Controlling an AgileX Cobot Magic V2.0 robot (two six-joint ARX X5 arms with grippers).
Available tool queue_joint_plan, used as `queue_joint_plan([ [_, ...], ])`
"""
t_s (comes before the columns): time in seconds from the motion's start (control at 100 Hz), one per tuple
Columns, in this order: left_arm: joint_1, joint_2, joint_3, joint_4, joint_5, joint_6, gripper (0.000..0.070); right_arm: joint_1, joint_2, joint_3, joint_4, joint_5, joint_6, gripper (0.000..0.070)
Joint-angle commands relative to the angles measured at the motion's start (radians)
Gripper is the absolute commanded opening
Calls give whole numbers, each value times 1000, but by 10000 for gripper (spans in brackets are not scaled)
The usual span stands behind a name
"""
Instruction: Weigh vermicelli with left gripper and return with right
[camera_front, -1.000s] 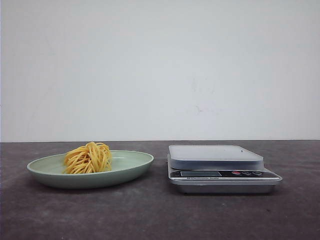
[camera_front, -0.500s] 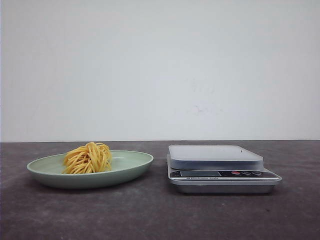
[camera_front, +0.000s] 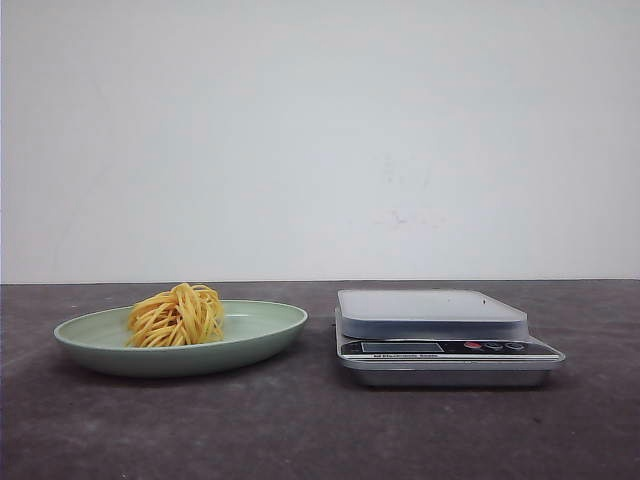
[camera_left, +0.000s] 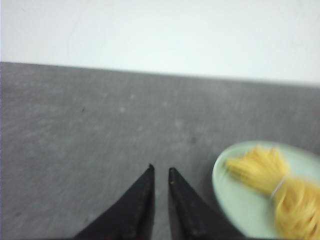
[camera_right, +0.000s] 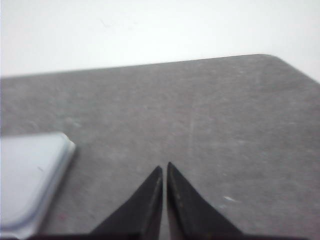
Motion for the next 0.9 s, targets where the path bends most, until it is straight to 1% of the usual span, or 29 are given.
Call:
queue_joint_plan([
  [0.0,0,8,66,-3,-2,-137,15,0,-1,64,21,-6,103,6],
  [0.05,0,24,128,-60,-2,-193,15,0,-1,106,17,-11,114,6],
  [0.09,0,44,183,-113,-2,-209,15,0,0,144,1,-15,116,6],
  [0.17,0,91,286,-206,-2,-199,14,0,18,229,-61,-24,117,6],
  [0.26,0,151,383,-241,6,-188,13,0,56,325,-138,-39,117,6],
  [0.32,0,191,440,-252,55,-149,19,0,83,388,-194,-46,114,6],
  [0.36,0,212,472,-263,98,-120,46,0,100,425,-225,-65,97,6],
  [0.38,0,223,486,-267,117,-112,75,0,108,441,-237,-74,89,6],
  [0.4,0,233,497,-270,133,-111,118,0,114,456,-248,-84,80,6],
  [0.44,0,249,515,-270,156,-112,235,0,127,482,-262,-106,66,12],
  [0.46,0,256,522,-269,164,-112,301,0,134,493,-265,-119,60,28],
  [0.48,0,261,527,-266,168,-113,363,0,139,502,-265,-128,56,62],
  [0.51,0,269,533,-263,170,-120,440,0,146,513,-264,-141,55,138],
  [0.53,0,272,537,-263,172,-123,472,0,151,520,-262,-149,56,202],
  [0.55,0,275,540,-263,177,-124,483,0,156,526,-262,-156,56,265],
  [0.57,0,277,543,-263,185,-124,480,0,161,533,-260,-166,56,321],
  [0.59,0,279,546,-264,192,-124,476,0,165,539,-259,-174,56,361],
  [0.61,0,281,548,-264,196,-125,475,0,170,545,-261,-181,56,386],
  [0.65,0,282,553,-270,207,-127,474,0,179,557,-268,-196,56,402],
  [0.81,-7,330,575,-234,275,-146,474,2,236,639,-349,-239,51,409],
  [0.89,-23,394,602,-201,276,-150,474,2,291,700,-388,-262,36,438],
])
